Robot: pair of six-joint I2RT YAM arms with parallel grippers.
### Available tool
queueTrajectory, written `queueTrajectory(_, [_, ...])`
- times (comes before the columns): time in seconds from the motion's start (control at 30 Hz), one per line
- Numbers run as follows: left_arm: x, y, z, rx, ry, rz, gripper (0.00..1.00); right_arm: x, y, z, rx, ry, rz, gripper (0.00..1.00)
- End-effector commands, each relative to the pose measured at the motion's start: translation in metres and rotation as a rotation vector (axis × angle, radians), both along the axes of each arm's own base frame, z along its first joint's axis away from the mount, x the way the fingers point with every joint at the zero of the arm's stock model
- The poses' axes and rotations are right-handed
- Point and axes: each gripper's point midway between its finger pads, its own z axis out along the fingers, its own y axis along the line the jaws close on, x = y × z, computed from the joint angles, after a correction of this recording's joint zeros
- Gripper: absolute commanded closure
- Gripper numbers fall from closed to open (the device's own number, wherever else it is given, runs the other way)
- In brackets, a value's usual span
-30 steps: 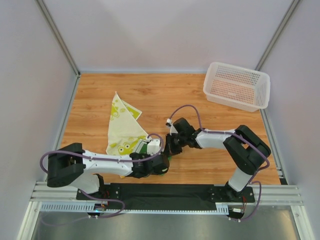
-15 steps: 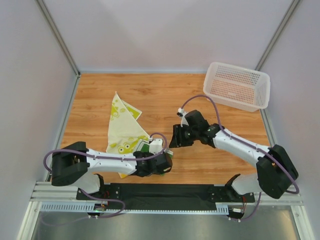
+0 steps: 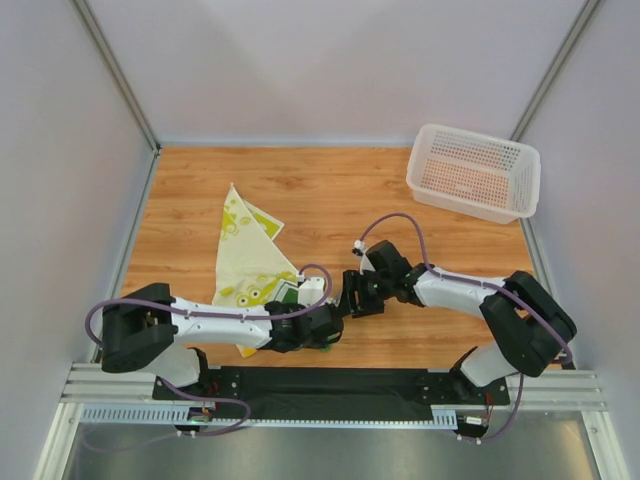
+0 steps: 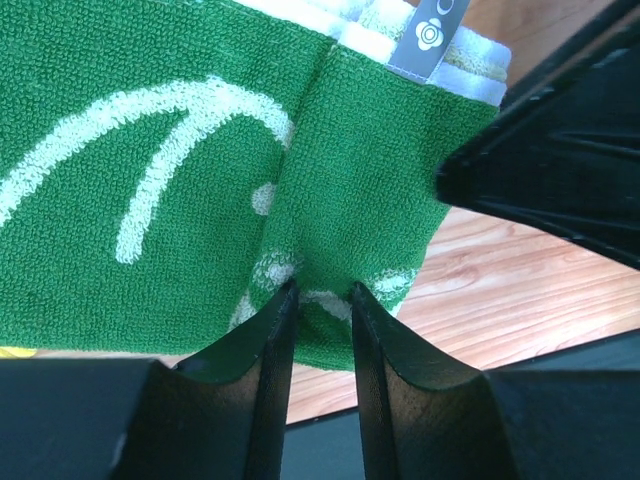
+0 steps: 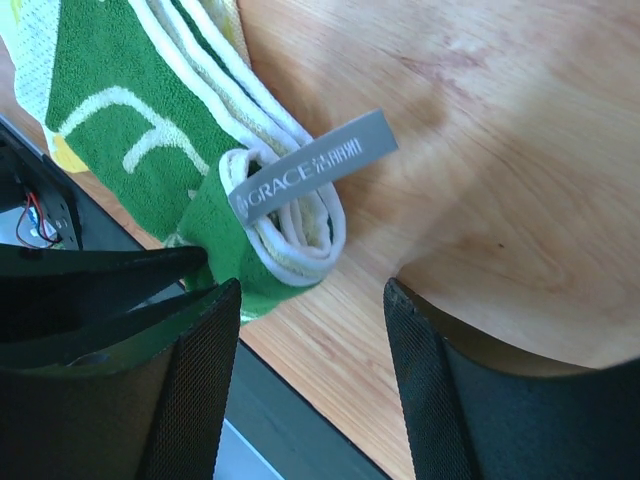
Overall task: Roll the towels
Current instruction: Roll the towel
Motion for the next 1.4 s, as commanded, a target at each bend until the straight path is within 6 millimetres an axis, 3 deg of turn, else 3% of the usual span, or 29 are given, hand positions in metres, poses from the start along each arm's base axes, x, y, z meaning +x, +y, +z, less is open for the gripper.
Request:
queueTrajectory(0.0, [-0.019,0.008,-0.011,0.008,0.090,-0.022,0.65,0.008,0.022,0.010,0.088,-0.023,0.012,0.39])
queueTrajectory(0.13, [-0.019,0.010,-0.011,-0.012,0.089,-0.018,0.65,0.008,0.028,0.002,0.089,-0.008,0.020,0.41])
queueTrajectory(0.27, [-0.020,0.009,-0.008,-0.029,0.083,-0.027,0.65,0.007,0.035,-0.003,0.093,0.006,0.029,0.50])
queueTrajectory(0.4, [-0.019,0.010,-0.007,-0.020,0.078,-0.039,0.65,0.002,0.041,-0.002,0.095,0.014,0.050,0.78])
queueTrajectory(0.63, [-0.008,0.012,0.007,0.153,-0.020,-0.097,0.57,0.002,0.034,0.004,0.020,0.051,0.030,0.99])
queueTrajectory(0.7, [-0.006,0.004,0.012,0.184,-0.046,-0.124,0.52,0.003,0.037,0.010,0.024,0.059,0.026,1.00])
queueTrajectory(0.8, [-0.010,-0.005,0.012,0.221,-0.072,-0.175,0.36,0.005,0.038,0.017,0.020,0.062,0.025,1.00])
queueTrajectory(0.97, [-0.015,-0.007,0.004,0.276,-0.074,-0.183,0.29,0.005,0.035,0.022,-0.012,0.074,0.022,1.00])
queueTrajectory(1.37, [-0.014,0.030,-0.015,0.462,-0.165,-0.139,0.36,-0.011,0.037,0.030,-0.004,0.163,0.098,1.00])
